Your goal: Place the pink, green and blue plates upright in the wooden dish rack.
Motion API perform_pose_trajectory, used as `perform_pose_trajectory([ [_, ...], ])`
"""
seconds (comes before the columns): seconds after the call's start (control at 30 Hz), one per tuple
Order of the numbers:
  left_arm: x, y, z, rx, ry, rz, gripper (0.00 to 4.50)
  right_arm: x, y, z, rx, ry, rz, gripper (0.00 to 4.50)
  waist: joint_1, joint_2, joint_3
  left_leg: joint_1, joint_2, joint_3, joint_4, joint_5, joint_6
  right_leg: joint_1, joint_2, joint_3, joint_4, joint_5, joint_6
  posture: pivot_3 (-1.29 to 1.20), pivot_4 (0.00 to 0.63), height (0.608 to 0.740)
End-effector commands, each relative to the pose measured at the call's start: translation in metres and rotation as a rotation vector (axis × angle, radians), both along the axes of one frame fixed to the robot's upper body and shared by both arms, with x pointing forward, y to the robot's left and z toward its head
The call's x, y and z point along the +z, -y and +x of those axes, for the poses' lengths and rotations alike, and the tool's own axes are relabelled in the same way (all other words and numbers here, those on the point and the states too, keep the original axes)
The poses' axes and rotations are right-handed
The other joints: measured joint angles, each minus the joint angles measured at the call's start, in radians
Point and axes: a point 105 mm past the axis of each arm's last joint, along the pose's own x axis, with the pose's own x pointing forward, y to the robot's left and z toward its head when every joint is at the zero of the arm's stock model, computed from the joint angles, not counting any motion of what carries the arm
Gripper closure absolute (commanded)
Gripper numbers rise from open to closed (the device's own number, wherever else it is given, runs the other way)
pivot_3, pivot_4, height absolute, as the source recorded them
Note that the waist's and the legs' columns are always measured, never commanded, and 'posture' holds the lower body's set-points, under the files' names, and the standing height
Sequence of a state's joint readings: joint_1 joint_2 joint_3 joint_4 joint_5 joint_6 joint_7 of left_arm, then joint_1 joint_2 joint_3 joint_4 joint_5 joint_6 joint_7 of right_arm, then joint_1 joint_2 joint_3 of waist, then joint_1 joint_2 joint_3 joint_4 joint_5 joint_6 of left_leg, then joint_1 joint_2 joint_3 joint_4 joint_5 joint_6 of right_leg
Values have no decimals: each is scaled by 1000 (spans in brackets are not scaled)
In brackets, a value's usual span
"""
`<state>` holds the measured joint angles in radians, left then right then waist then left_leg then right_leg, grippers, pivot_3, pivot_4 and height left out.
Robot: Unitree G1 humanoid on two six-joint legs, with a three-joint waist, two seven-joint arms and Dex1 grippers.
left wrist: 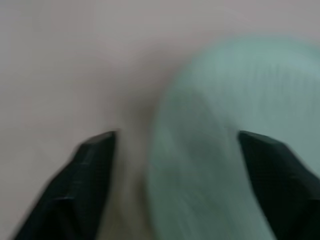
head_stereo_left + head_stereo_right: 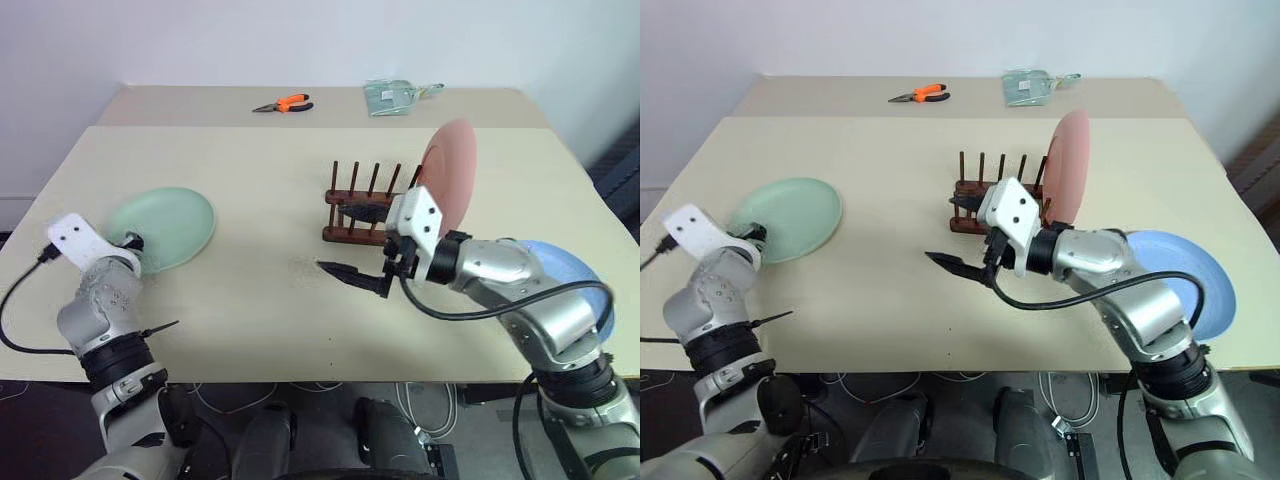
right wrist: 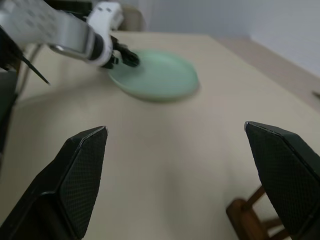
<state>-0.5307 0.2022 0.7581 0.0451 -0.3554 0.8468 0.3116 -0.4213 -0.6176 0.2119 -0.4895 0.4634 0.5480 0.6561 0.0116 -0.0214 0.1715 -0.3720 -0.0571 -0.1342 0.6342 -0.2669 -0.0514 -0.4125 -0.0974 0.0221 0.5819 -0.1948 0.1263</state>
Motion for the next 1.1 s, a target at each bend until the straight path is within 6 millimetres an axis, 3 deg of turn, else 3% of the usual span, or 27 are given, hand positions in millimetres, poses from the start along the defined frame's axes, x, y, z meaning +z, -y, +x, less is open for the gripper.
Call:
perform_pose_trajectory([
  [0.03,10,9,4,-15,108,-154,2283,-7,3,5,-45,49,-33,0,1,0,0,0,0,0,0,0,0,0,0,0,0,0,0,0,150,740],
  [0.1,14,15,8,-35,141,-188,3435,-12,7,8,-64,23,-42,0,-1,0,0,0,0,0,0,0,-1,0,0,0,0,0,0,0,150,740],
  [0.17,34,31,19,-146,224,-125,4478,-15,9,8,-67,8,-63,0,0,-1,0,0,0,0,0,0,-1,0,0,0,0,0,0,0,150,740],
  [0.37,118,111,36,-524,537,167,4478,5,7,18,-108,244,-149,0,0,-2,1,-1,0,0,0,1,-1,0,0,0,-1,0,-1,0,150,740],
  [0.43,134,136,35,-615,600,220,4478,8,2,23,-106,351,-214,0,-3,-2,1,0,0,1,-1,1,-1,0,0,0,0,0,-1,0,150,740],
  [0.6,171,204,20,-874,759,278,4478,16,-12,56,-198,634,-373,0,-22,-2,1,1,1,1,-2,1,-2,-1,1,0,0,0,-1,0,150,740],
  [0.67,179,219,12,-936,803,278,4478,13,-15,64,-201,694,-429,0,-24,-2,1,0,1,1,-2,1,-2,-1,0,0,0,0,-1,0,150,740],
  [0.77,183,227,5,-980,834,255,4500,7,-10,77,-231,760,-516,818,-27,-2,1,0,1,2,-3,1,-2,-2,0,1,0,0,-1,0,150,740],
  [0.97,174,216,1,-980,817,235,4500,18,-1,81,-284,808,-488,3909,-25,-2,2,0,1,2,-3,1,-2,-2,1,1,0,0,-1,0,150,740],
  [1.0,175,211,3,-953,822,213,4146,21,-2,79,-285,819,-469,4380,-25,-2,2,0,1,2,-3,1,-2,-2,1,1,0,0,-1,0,150,740],
  [1.1,180,186,13,-812,835,168,2861,33,-3,72,-304,821,-353,4500,-21,-3,2,0,0,1,-2,1,-2,-1,1,1,0,0,-1,0,150,740],
])
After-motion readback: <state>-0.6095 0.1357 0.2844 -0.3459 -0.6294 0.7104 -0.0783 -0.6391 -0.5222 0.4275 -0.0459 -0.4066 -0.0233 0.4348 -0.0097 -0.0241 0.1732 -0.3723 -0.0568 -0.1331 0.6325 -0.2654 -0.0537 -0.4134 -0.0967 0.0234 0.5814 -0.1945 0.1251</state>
